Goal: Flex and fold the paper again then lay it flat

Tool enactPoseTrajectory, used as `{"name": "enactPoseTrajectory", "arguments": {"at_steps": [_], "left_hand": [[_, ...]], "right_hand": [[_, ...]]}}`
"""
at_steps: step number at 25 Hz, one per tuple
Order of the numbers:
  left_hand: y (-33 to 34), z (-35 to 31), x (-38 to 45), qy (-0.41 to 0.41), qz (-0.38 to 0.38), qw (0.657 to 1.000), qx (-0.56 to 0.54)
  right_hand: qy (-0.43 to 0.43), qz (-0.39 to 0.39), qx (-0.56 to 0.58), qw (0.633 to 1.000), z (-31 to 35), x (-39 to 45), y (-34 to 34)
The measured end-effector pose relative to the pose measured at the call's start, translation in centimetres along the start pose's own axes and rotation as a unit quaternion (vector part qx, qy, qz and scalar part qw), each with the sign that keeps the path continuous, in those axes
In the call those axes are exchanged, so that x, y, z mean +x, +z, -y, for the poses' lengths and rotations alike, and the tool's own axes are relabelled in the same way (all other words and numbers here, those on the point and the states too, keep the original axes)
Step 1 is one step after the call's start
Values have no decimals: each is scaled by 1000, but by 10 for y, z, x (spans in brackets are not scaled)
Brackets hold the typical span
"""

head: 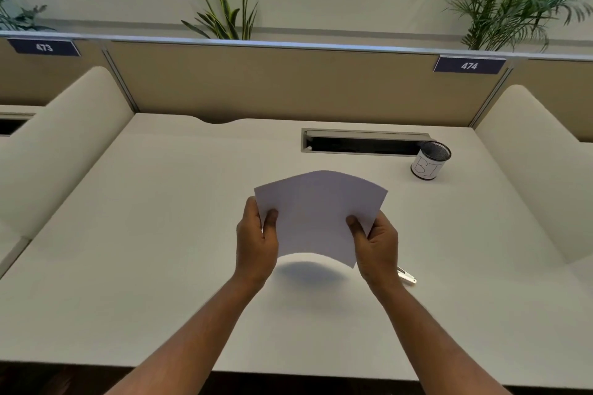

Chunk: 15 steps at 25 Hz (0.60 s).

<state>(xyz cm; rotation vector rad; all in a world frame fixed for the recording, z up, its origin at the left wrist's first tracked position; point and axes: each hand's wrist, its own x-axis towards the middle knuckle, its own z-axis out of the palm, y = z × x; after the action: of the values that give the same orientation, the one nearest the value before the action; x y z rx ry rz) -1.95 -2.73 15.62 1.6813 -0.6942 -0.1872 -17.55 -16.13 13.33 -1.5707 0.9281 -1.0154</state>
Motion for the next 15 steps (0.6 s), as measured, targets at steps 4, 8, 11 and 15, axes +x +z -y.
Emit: {"name": "enactPoseTrajectory", "arguments": {"at_steps": [4, 8, 11, 15], "left_hand": [[6, 31, -15, -40, 42, 997, 48], [10, 49, -13, -91, 77, 989, 87], [14, 49, 8, -91, 58, 987, 116], [19, 46, 54, -137, 12, 986, 94]], "right_hand": [[77, 30, -62, 995, -41, -9, 5], [109, 38, -119, 986, -60, -7, 6], [96, 16, -135, 986, -55, 10, 8], [160, 0, -57, 985, -38, 42, 15]]}}
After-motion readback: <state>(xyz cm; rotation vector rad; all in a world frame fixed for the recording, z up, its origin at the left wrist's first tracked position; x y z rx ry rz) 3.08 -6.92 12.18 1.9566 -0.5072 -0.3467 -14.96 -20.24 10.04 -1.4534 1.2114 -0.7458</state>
